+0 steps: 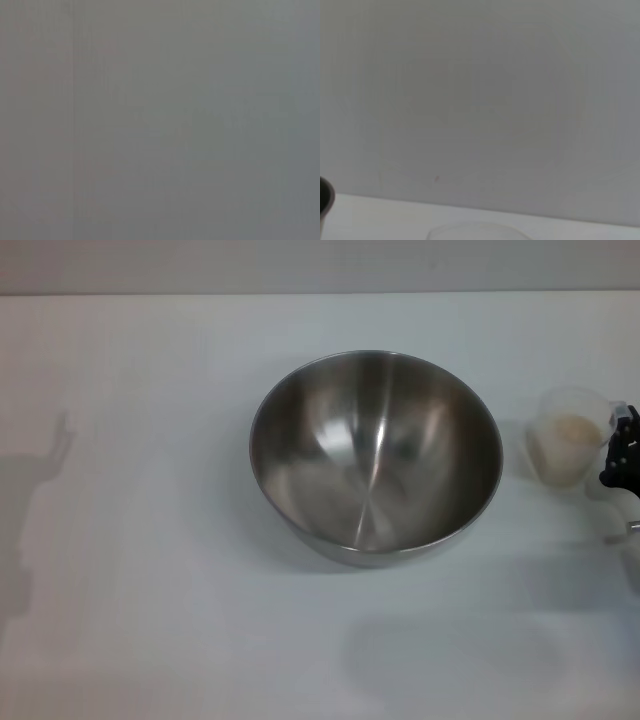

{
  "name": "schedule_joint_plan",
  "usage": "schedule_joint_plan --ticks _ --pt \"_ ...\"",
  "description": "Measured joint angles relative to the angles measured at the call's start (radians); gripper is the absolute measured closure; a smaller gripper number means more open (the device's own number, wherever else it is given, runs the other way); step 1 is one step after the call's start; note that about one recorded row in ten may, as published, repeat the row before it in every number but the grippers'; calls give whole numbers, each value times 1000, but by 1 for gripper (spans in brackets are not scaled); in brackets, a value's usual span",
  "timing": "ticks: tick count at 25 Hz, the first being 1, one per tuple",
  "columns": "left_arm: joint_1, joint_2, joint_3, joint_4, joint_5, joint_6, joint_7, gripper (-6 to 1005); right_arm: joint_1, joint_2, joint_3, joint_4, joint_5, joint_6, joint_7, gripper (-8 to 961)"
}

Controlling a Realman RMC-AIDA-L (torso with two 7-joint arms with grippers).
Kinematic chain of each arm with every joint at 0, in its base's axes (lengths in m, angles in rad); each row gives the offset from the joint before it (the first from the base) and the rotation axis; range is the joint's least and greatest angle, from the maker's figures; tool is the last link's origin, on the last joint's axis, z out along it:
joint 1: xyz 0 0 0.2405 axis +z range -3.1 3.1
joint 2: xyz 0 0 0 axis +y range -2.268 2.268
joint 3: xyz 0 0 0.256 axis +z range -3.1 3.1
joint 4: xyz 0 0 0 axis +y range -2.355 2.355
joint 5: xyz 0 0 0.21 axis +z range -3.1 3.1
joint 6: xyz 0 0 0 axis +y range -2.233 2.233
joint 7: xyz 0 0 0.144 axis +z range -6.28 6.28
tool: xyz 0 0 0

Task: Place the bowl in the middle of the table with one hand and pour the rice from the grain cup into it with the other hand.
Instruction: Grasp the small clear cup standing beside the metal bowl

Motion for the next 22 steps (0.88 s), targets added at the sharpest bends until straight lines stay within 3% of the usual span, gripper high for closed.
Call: schedule_joint_plan --ticks 13,22 --pt "26 -2 19 -7 0 1 0 140 -39 -2 4 2 1 -282 -1 949" --pt "53 -2 51 -1 0 -3 5 140 19 -5 19 -4 2 -339 0 949"
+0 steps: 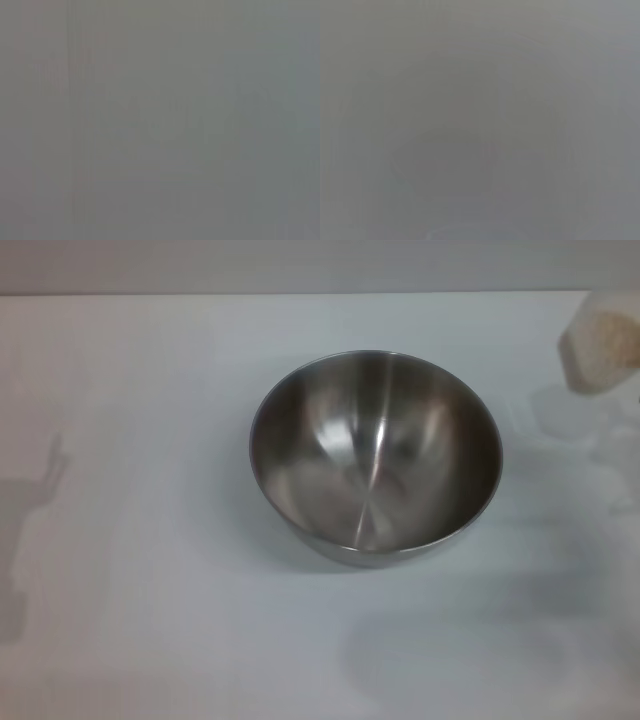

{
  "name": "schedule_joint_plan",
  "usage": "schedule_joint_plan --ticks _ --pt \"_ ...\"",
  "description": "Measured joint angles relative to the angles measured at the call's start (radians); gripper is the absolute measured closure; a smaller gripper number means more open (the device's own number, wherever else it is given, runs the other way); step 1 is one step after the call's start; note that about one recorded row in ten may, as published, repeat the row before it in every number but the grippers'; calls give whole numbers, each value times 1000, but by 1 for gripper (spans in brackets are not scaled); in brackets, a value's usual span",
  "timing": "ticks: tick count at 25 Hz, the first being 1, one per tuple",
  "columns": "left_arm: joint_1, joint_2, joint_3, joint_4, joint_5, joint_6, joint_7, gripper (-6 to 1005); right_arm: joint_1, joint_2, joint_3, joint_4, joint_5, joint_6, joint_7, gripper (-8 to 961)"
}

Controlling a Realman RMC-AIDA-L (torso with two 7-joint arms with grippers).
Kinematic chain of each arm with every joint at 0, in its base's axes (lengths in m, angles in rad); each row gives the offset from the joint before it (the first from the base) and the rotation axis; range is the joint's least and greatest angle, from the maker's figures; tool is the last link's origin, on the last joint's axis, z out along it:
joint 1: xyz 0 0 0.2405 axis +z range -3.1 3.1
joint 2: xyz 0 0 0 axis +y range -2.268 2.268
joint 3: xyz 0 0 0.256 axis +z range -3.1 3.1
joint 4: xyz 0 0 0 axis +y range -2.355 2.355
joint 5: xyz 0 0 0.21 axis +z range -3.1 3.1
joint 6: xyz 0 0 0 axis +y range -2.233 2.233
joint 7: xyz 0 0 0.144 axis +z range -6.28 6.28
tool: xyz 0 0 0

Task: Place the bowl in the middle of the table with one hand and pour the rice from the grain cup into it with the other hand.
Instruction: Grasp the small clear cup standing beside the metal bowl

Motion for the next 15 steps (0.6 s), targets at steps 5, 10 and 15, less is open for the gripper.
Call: schedule_joint_plan --ticks 5,10,15 --pt "18 0 2 0 0 4 3 140 65 -2 7 -3 0 -25 0 948" --pt "22 0 12 -5 0 2 1 140 136 -2 0 -9 -6 -23 -32 948" --pt "22 0 29 -4 0 -1 0 140 182 0 -9 24 -89 7 -189 948"
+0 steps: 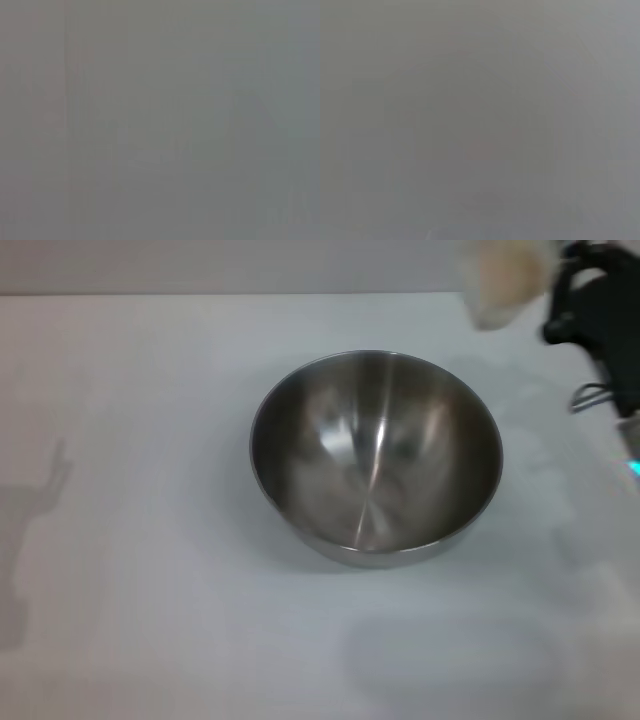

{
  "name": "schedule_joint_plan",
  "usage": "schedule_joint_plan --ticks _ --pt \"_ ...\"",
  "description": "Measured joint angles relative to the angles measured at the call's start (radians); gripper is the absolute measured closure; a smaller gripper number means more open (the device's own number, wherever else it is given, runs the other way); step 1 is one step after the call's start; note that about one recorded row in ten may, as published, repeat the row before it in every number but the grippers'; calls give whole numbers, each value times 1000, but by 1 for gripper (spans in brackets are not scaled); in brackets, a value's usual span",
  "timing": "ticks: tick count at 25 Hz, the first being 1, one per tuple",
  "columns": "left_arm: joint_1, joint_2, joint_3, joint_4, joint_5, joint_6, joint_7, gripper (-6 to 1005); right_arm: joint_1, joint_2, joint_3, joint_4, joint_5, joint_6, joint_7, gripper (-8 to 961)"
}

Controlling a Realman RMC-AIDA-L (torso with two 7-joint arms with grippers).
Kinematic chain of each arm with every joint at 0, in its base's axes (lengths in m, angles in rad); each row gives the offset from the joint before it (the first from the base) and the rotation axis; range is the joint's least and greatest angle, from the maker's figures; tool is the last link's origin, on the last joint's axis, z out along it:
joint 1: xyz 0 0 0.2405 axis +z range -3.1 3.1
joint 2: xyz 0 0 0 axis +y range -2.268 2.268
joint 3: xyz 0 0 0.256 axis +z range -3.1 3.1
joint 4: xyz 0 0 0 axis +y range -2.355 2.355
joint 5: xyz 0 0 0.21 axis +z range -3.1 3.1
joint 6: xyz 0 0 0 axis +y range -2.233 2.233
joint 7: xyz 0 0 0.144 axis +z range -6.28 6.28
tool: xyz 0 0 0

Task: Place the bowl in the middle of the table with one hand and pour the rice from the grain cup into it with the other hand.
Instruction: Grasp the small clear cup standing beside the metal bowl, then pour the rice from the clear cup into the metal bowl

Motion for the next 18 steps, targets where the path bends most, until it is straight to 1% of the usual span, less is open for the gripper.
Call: schedule_joint_plan --ticks 1,2,4,5,6,7,10,14,15,16,18 --pt "0 0 1 -1 0 0 0 140 11 0 0 25 -52 26 -89 948" --pt "0 0 2 -2 0 0 0 140 11 0 0 25 -52 26 -89 948" --pt "0 0 5 -3 0 -1 0 140 16 1 -1 49 -90 56 -190 948" --pt "-1 0 7 -4 0 -1 0 140 16 2 -1 68 -104 75 -276 948" --pt "-1 0 8 -4 0 -1 -1 140 11 4 -6 100 -116 94 -430 948" --pt "-2 0 9 -4 0 -1 -2 140 11 4 -6 100 -116 94 -430 948" --pt "-2 0 9 -4 0 -1 -2 140 -7 6 -35 142 -125 98 -683 948" --pt "-8 0 15 -4 0 -1 -4 140 -28 7 -65 195 -129 90 -949 948" --pt "-8 0 15 -4 0 -1 -4 140 -32 7 -80 209 -129 90 -1056 948" --pt "-8 0 15 -4 0 -1 -4 140 -32 7 -80 209 -129 90 -1056 948" --pt "-9 0 15 -4 0 -1 -5 140 -34 7 -104 218 -130 89 -1171 948"
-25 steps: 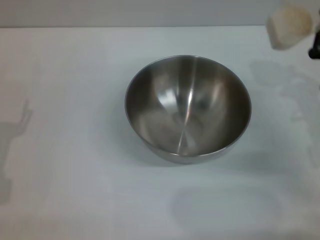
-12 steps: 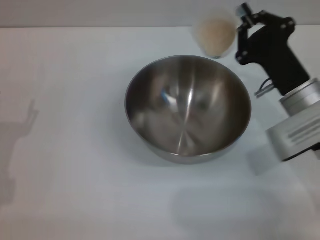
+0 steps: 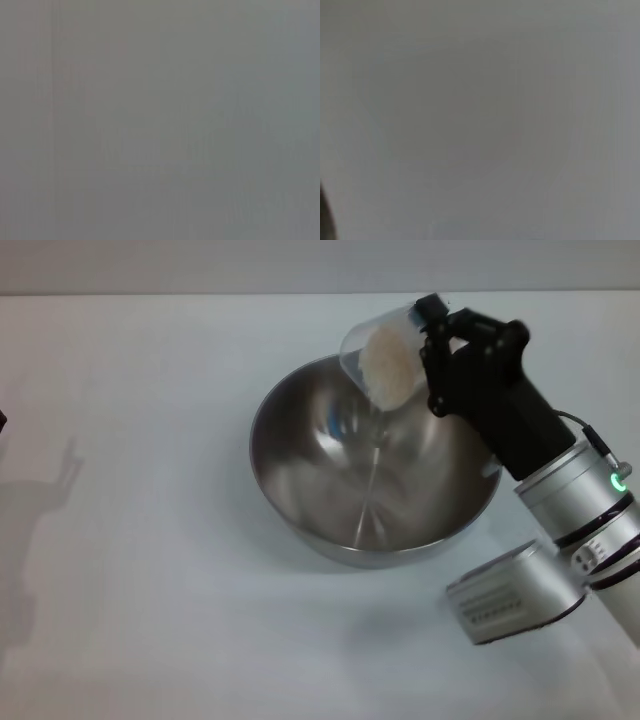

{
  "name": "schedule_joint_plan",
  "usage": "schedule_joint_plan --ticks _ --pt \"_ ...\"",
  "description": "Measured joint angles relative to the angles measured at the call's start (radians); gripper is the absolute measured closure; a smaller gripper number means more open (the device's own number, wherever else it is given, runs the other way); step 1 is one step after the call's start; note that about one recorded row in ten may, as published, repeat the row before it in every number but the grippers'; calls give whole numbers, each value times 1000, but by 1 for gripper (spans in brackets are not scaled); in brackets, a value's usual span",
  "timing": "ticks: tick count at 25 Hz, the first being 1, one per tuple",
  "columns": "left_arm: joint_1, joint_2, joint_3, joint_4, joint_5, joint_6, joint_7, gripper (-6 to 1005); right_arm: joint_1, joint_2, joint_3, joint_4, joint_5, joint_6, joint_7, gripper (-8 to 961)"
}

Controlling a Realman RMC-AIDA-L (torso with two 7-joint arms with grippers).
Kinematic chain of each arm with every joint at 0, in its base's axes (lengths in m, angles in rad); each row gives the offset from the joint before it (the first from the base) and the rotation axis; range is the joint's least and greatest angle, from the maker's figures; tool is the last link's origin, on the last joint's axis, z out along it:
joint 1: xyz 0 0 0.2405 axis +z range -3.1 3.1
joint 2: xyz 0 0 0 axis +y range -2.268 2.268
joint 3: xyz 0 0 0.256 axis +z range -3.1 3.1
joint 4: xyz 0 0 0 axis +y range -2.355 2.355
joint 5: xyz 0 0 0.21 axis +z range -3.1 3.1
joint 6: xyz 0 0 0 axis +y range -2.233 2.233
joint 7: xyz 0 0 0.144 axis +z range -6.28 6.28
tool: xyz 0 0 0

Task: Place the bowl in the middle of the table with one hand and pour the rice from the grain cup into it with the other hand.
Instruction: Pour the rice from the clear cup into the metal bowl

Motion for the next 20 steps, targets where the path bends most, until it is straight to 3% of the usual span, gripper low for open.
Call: schedule_joint_plan --ticks 8,20 --pt "0 -1 7 -1 0 0 -1 140 -7 1 -36 25 -76 -32 -283 948" --pt "8 -2 12 -11 -1 5 -2 140 -18 1 -37 25 -91 -40 -384 949"
